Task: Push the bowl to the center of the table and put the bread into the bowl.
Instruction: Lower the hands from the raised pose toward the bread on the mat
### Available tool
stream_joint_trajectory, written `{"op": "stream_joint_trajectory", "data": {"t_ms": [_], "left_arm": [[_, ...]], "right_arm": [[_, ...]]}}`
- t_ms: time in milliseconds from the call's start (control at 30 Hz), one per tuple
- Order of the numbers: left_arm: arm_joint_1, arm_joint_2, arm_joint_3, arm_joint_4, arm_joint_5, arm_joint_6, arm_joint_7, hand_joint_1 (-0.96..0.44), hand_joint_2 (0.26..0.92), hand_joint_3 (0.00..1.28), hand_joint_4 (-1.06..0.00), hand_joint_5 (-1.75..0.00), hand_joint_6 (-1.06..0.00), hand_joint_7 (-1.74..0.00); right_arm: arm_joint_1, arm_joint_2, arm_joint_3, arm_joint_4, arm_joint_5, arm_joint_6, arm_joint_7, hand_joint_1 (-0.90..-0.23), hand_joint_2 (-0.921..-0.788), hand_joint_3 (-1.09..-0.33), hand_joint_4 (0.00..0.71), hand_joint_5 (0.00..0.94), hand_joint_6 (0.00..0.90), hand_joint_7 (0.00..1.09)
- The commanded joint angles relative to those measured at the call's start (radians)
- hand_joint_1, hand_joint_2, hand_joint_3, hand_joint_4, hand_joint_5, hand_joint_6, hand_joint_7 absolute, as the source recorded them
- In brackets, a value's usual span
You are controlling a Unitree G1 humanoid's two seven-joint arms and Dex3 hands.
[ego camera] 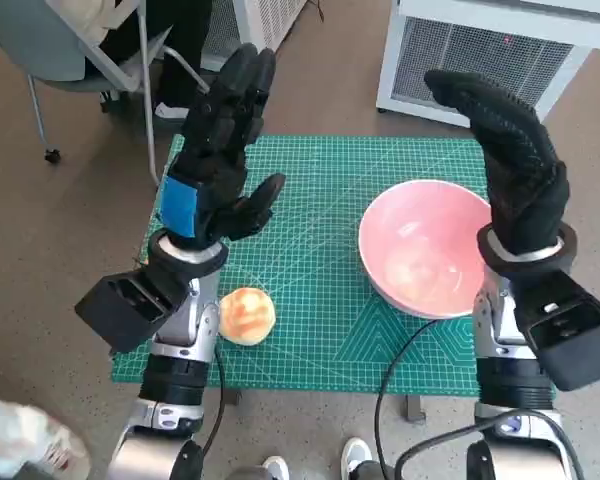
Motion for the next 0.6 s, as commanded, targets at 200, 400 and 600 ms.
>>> {"op": "stream_joint_trajectory", "data": {"t_ms": [200, 400, 600], "left_arm": [[0.018, 0.003, 0.002, -0.010, 0.008, -0.013, 0.010, -0.47, 0.921, 0.40, -0.17, 0.00, -0.12, -0.31], [0.028, 0.009, 0.011, -0.007, -0.004, -0.018, 0.004, -0.47, 0.921, 0.39, -0.17, 0.00, -0.12, -0.31], [0.037, 0.014, 0.021, 0.000, -0.017, -0.027, -0.004, -0.47, 0.921, 0.39, -0.18, 0.00, -0.11, -0.31]], "right_arm": [[0.047, -0.047, -0.046, 0.021, 0.005, -0.020, -0.005, -0.548, -0.921, -0.753, 0.261, 0.001, 0.206, 0.28], [0.060, -0.103, -0.136, 0.128, 0.002, -0.081, -0.047, -0.539, -0.921, -0.761, 0.252, 0.000, 0.199, 0.28], [0.063, -0.150, -0.232, 0.305, 0.015, -0.112, -0.112, -0.535, -0.921, -0.766, 0.263, 0.006, 0.194, 0.28]]}}
